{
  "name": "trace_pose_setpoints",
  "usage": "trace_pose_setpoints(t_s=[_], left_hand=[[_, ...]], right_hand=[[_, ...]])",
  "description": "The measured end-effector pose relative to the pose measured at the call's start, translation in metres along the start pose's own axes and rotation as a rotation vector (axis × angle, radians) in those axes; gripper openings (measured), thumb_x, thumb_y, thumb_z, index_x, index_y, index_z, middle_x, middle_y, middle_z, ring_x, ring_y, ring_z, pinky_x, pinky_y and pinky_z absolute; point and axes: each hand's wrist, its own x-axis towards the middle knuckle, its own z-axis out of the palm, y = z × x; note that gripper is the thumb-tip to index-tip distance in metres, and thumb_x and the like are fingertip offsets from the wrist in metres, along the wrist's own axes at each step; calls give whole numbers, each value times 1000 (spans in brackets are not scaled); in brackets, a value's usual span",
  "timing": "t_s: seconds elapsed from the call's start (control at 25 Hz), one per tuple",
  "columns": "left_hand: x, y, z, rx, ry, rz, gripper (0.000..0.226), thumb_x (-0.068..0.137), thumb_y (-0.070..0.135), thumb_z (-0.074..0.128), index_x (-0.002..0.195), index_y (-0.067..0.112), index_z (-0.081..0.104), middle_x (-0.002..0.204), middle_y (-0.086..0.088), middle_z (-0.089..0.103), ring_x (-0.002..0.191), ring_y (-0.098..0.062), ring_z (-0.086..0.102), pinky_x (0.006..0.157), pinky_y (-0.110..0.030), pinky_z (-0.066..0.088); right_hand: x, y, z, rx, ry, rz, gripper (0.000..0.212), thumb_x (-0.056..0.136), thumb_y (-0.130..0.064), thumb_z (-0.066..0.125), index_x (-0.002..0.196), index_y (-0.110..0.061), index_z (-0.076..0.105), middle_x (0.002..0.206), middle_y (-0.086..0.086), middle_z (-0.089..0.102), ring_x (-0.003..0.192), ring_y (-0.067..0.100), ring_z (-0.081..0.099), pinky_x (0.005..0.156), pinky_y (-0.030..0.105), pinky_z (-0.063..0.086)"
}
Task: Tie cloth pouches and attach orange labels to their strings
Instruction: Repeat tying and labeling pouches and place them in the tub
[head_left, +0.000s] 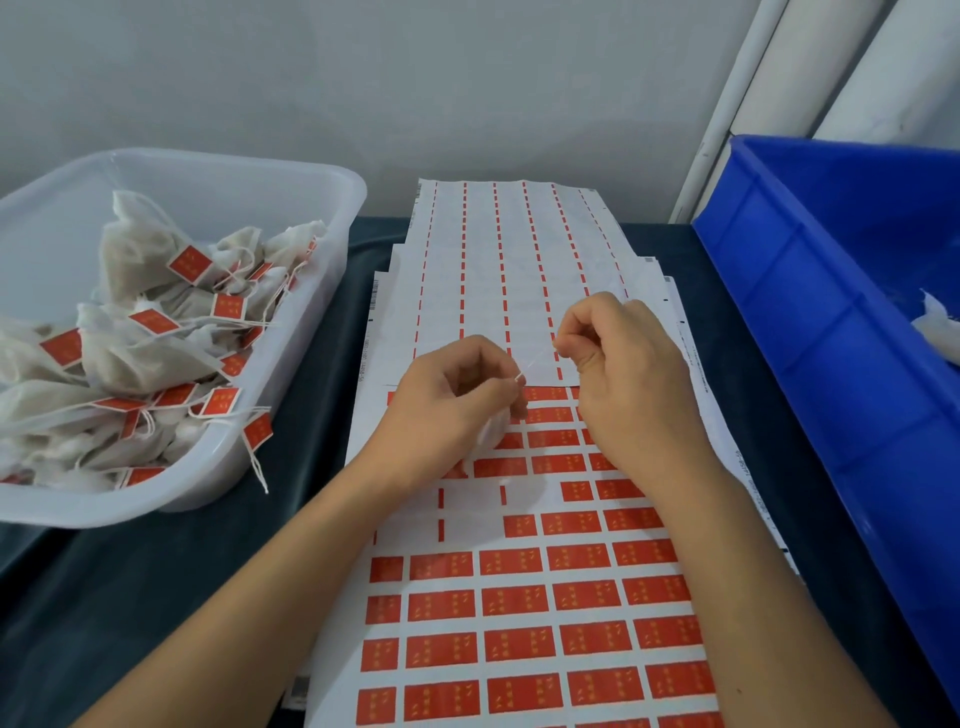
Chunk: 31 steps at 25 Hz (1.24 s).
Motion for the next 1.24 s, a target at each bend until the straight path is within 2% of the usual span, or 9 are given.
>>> trace_pose_setpoints(t_s=[0.16, 0.32, 0.56, 0.6, 0.68, 0.8, 1.0, 1.12, 1.24], left_hand=[[0, 0, 3, -84, 42, -5, 14, 104, 19, 63, 94, 13, 71, 85, -1, 78, 81, -18, 78, 79, -25, 63], [0, 0, 5, -136, 96, -41, 16, 104, 23, 63, 97, 13, 73, 89, 2, 80, 85, -15, 78, 78, -24, 63], [5, -7, 4, -310, 234, -139, 15, 104, 31, 64, 102, 19, 73, 99, 4, 80, 94, -18, 78, 91, -44, 64], [5, -8, 5, -329, 253, -146, 14, 104, 32, 64, 100, 21, 73, 100, 4, 80, 96, -18, 78, 92, -45, 63], [6, -10, 5, -356, 291, -155, 15, 104, 32, 64, 94, 27, 74, 102, 5, 80, 99, -17, 78, 93, -46, 63], [6, -14, 6, -399, 343, -169, 16, 104, 34, 64, 90, 31, 73, 103, 6, 80, 99, -17, 78, 90, -44, 64], [10, -19, 4, -475, 458, -193, 16, 104, 37, 63, 102, 23, 71, 101, 4, 80, 94, -16, 79, 84, -38, 65], [10, -20, 4, -521, 489, -210, 16, 104, 35, 63, 101, 22, 71, 100, 3, 80, 95, -16, 79, 85, -36, 63], [9, -19, 6, -538, 500, -214, 16, 105, 33, 63, 103, 20, 71, 98, 3, 80, 93, -15, 79, 81, -31, 64]], right_hand=[[9, -7, -7, 3, -34, -65, 3, 102, -33, 57, 100, -34, 55, 99, -14, 57, 89, 9, 57, 73, 14, 41], [10, -9, -15, -51, -58, 20, 11, 102, -43, 54, 107, -34, 58, 105, -13, 64, 90, 8, 59, 73, 16, 44], [-32, -19, -23, -246, -172, 282, 24, 98, -54, 56, 109, -33, 59, 108, -9, 64, 84, 10, 60, 70, 23, 46], [-42, -23, -20, -290, -200, 296, 30, 96, -57, 55, 114, -33, 59, 112, -9, 64, 89, 11, 60, 72, 26, 49], [-56, -35, -12, -380, -258, 323, 47, 93, -65, 52, 128, -33, 56, 128, -8, 61, 108, 14, 62, 87, 33, 54], [-69, -48, 1, -454, -317, 362, 70, 87, -78, 44, 140, -32, 47, 144, -6, 51, 129, 20, 53, 104, 40, 48], [-84, -69, 21, -375, -225, 317, 74, 79, -81, 52, 129, -27, 59, 132, -2, 60, 121, 22, 58, 100, 40, 51], [-88, -72, 28, -395, -287, 326, 72, 83, -80, 47, 131, -27, 57, 136, -3, 58, 125, 21, 54, 104, 38, 48], [-90, -75, 31, -406, -276, 321, 66, 86, -76, 50, 127, -26, 64, 129, -3, 63, 119, 20, 59, 101, 38, 49]])
